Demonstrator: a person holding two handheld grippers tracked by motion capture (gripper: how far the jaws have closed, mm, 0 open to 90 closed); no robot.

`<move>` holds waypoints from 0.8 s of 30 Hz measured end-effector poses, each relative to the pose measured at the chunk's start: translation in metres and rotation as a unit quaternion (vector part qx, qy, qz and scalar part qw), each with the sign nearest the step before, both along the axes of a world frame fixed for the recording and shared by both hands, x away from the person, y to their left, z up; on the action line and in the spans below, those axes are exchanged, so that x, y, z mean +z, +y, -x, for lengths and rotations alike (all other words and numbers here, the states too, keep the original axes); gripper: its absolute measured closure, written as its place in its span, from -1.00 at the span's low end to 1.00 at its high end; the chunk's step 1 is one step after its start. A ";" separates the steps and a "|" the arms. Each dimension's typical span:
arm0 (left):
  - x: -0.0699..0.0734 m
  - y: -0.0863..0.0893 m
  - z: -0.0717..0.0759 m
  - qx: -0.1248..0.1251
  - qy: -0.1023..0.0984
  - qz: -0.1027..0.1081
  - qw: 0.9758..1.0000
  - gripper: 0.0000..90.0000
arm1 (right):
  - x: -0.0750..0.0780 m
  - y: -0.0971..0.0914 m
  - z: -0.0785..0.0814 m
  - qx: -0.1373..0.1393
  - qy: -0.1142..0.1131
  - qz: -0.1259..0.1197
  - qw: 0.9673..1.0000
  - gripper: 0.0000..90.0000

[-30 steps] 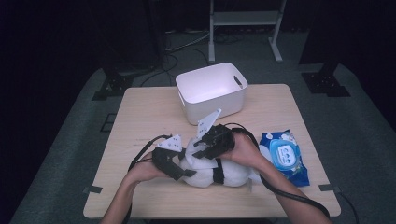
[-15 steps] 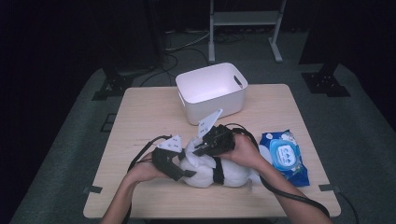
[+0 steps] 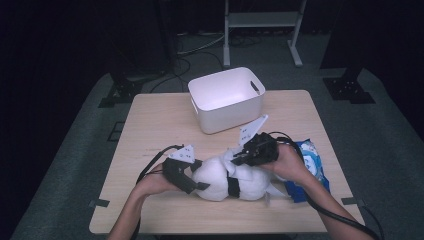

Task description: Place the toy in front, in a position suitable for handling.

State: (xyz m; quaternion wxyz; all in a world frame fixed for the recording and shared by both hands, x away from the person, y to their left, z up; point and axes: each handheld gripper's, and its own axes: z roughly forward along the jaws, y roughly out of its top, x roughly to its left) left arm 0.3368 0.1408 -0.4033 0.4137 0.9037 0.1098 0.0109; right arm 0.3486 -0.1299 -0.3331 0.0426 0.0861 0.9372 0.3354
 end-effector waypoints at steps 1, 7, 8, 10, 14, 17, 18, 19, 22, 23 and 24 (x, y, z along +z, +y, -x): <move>0.000 0.000 0.000 0.000 0.000 0.000 1.000 -0.57 | 0.002 -0.006 0.001 -0.006 -0.002 -0.002 1.000 0.88; -0.001 0.001 0.000 -0.001 0.005 0.000 1.000 -0.57 | 0.007 -0.035 0.004 -0.030 -0.004 -0.008 1.000 0.87; -0.001 0.001 0.000 -0.001 0.005 0.000 1.000 -0.57 | 0.007 -0.035 0.004 -0.030 -0.004 -0.008 1.000 0.87; -0.001 0.001 -0.001 -0.002 0.006 0.001 1.000 -0.57 | 0.005 -0.048 0.004 -0.043 0.001 -0.016 0.999 0.87; 0.002 0.001 0.000 -0.005 0.006 0.000 1.000 -0.60 | -0.003 -0.053 0.005 -0.042 0.013 -0.028 0.999 0.87; 0.004 0.001 -0.001 -0.004 0.005 0.001 1.000 -0.67 | -0.006 -0.055 0.006 -0.043 0.017 -0.037 0.998 0.87; 0.004 0.001 -0.001 -0.004 0.005 0.001 1.000 -0.70 | -0.007 -0.056 0.006 -0.044 0.022 -0.040 0.998 0.87; 0.006 0.000 -0.002 -0.003 0.008 0.005 1.000 -0.74 | -0.009 -0.057 0.006 -0.039 0.020 -0.041 0.998 0.87; 0.008 -0.001 -0.004 -0.003 0.011 0.015 1.000 -0.81 | -0.010 -0.059 0.007 -0.037 0.029 -0.045 0.998 0.87; 0.008 -0.003 -0.005 -0.003 0.013 0.012 1.000 -0.84 | -0.010 -0.059 0.008 -0.036 0.032 -0.047 0.998 0.87; 0.005 -0.005 -0.008 0.000 0.022 0.008 1.000 -0.88 | -0.010 -0.060 0.009 -0.036 0.033 -0.047 0.998 0.87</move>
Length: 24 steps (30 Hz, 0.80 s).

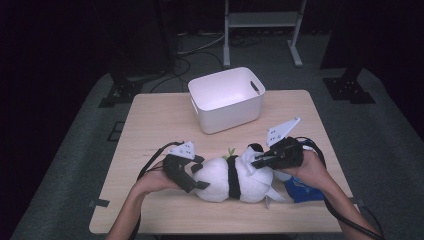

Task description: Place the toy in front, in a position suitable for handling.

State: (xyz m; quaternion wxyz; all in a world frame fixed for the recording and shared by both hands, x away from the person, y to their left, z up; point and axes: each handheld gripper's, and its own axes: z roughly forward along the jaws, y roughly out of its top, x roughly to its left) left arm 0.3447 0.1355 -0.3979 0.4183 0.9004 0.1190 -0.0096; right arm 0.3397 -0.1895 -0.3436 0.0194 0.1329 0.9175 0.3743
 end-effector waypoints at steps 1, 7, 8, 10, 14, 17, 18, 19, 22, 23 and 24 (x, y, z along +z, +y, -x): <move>0.000 0.000 0.000 0.000 0.000 0.000 1.000 -0.90 | 0.000 0.000 0.000 0.000 0.000 0.000 1.000 0.87; -0.007 -0.004 -0.002 -0.014 0.024 0.000 1.000 -0.71 | 0.006 0.007 0.001 0.002 -0.003 -0.009 1.000 0.88; -0.007 -0.004 -0.002 -0.014 0.024 0.000 1.000 -0.69 | 0.006 0.007 0.001 0.002 -0.003 -0.009 1.000 0.88; -0.006 -0.003 0.001 -0.016 0.012 0.003 1.000 -0.63 | 0.010 0.025 0.000 0.017 -0.010 -0.002 1.000 0.88; -0.006 -0.003 0.002 -0.016 0.004 0.004 1.000 -0.53 | 0.009 0.055 -0.003 0.045 -0.012 0.009 0.999 0.88; -0.004 -0.001 0.003 -0.015 -0.008 0.004 1.000 -0.48 | 0.006 0.075 -0.006 0.063 -0.012 0.012 0.998 0.89; -0.004 -0.001 0.004 -0.014 -0.012 0.003 1.000 -0.45 | 0.006 0.083 -0.007 0.067 -0.012 0.013 0.998 0.88; -0.004 -0.001 0.004 -0.013 -0.015 0.003 1.000 -0.44 | 0.006 0.087 -0.008 0.069 -0.014 0.013 0.997 0.89; -0.003 0.000 0.005 -0.011 -0.029 -0.003 1.000 -0.40 | 0.006 0.103 -0.013 0.075 -0.012 0.005 0.997 0.89; -0.002 0.001 0.005 -0.008 -0.035 -0.005 0.999 -0.38 | 0.006 0.107 -0.015 0.077 -0.015 0.005 0.997 0.89; -0.001 0.003 0.005 -0.004 -0.040 -0.007 0.999 -0.38 | 0.007 0.110 -0.016 0.077 -0.014 0.004 0.997 0.89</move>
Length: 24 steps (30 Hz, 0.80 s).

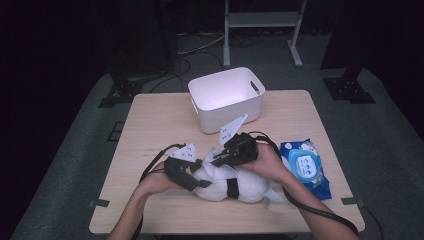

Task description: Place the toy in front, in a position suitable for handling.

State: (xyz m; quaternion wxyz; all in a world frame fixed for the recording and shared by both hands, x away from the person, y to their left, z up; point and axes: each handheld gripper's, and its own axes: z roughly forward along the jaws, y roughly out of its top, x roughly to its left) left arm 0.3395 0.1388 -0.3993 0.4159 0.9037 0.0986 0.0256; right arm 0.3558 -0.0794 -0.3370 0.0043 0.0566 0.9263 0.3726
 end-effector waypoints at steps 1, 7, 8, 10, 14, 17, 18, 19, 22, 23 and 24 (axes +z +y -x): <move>0.000 0.001 0.000 0.005 -0.002 -0.001 1.000 -0.38 | 0.001 0.002 -0.002 -0.001 0.003 0.001 1.000 0.89; 0.002 0.013 -0.002 0.028 -0.030 -0.010 0.999 -0.37 | 0.002 -0.003 -0.011 -0.012 -0.001 0.023 1.000 0.89; 0.002 0.014 -0.002 0.031 -0.030 -0.010 0.999 -0.37 | 0.003 -0.009 -0.013 -0.020 -0.001 0.029 0.999 0.89; 0.003 0.016 -0.002 0.034 -0.033 -0.011 0.999 -0.37 | 0.003 -0.023 -0.017 -0.037 -0.002 0.029 0.999 0.89; 0.003 0.017 -0.001 0.028 -0.044 -0.012 0.999 -0.37 | 0.007 -0.048 -0.022 -0.070 -0.007 0.024 0.997 0.89; 0.003 0.016 -0.002 0.027 -0.036 -0.008 0.999 -0.38 | 0.006 -0.065 -0.026 -0.087 0.000 0.021 0.996 0.89; 0.003 0.016 -0.002 0.027 -0.036 -0.008 0.999 -0.41 | 0.004 -0.068 -0.025 -0.088 0.004 0.019 0.996 0.89; 0.003 0.015 -0.002 0.024 -0.028 -0.009 0.999 -0.46 | 0.003 -0.069 -0.024 -0.086 0.003 0.020 0.996 0.89; 0.004 0.014 -0.001 0.025 -0.017 -0.010 1.000 -0.57 | 0.000 -0.066 -0.020 -0.080 0.001 0.022 0.997 0.89; 0.005 0.014 -0.001 0.025 -0.012 -0.009 1.000 -0.60 | -0.001 -0.065 -0.019 -0.079 0.001 0.022 0.997 0.88; 0.005 0.015 -0.001 0.022 -0.003 -0.006 1.000 -0.63 | -0.001 -0.065 -0.018 -0.077 0.001 0.021 0.997 0.89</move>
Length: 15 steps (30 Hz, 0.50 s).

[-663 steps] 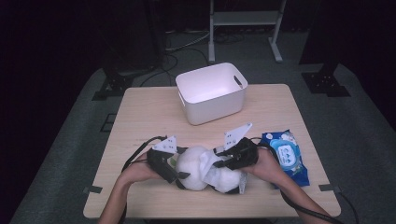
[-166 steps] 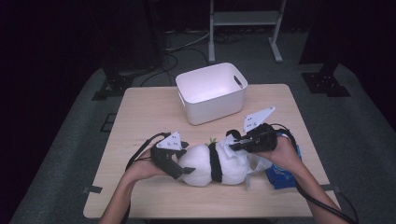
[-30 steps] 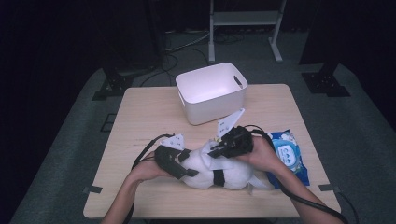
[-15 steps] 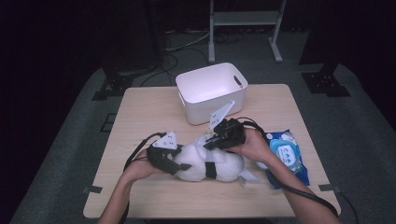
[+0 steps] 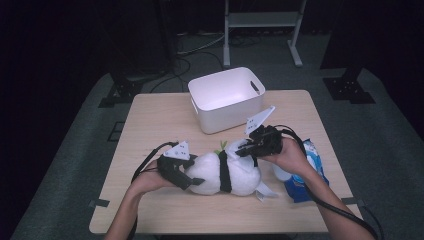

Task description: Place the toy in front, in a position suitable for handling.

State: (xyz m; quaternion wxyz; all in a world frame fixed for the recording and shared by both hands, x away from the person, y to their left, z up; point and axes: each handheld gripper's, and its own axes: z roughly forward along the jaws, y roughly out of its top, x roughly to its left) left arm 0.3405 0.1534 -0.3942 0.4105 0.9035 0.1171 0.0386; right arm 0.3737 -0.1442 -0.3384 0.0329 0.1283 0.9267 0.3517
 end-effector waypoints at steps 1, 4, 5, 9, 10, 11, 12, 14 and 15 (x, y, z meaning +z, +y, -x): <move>0.000 0.000 0.000 0.000 0.003 0.004 1.000 -0.66 | -0.001 0.000 0.001 0.003 0.003 -0.002 1.000 0.89; 0.001 0.001 0.000 0.004 0.014 0.013 1.000 -0.73 | -0.002 -0.001 0.004 0.003 0.006 -0.005 1.000 0.89; 0.001 -0.001 0.000 0.000 0.020 0.015 1.000 -0.73 | -0.003 -0.001 0.008 0.005 0.009 -0.013 1.000 0.89; 0.002 -0.004 0.002 -0.008 0.009 0.011 1.000 -0.68 | -0.001 0.002 0.013 0.011 0.007 -0.010 1.000 0.88; 0.002 -0.004 0.003 -0.011 0.004 0.010 1.000 -0.63 | -0.001 0.005 0.014 0.013 0.007 -0.011 1.000 0.88; 0.002 -0.004 0.004 -0.012 0.003 0.009 1.000 -0.61 | -0.001 0.007 0.014 0.017 0.007 -0.009 1.000 0.88; 0.002 -0.004 0.004 -0.012 0.003 0.009 1.000 -0.59 | -0.001 0.007 0.014 0.017 0.007 -0.009 1.000 0.88; 0.002 -0.003 0.005 -0.017 -0.001 0.009 1.000 -0.59 | -0.001 0.017 0.014 0.027 -0.001 -0.002 1.000 0.88; 0.001 -0.003 0.005 -0.018 -0.002 0.011 1.000 -0.58 | -0.001 0.020 0.014 0.028 -0.002 -0.002 1.000 0.88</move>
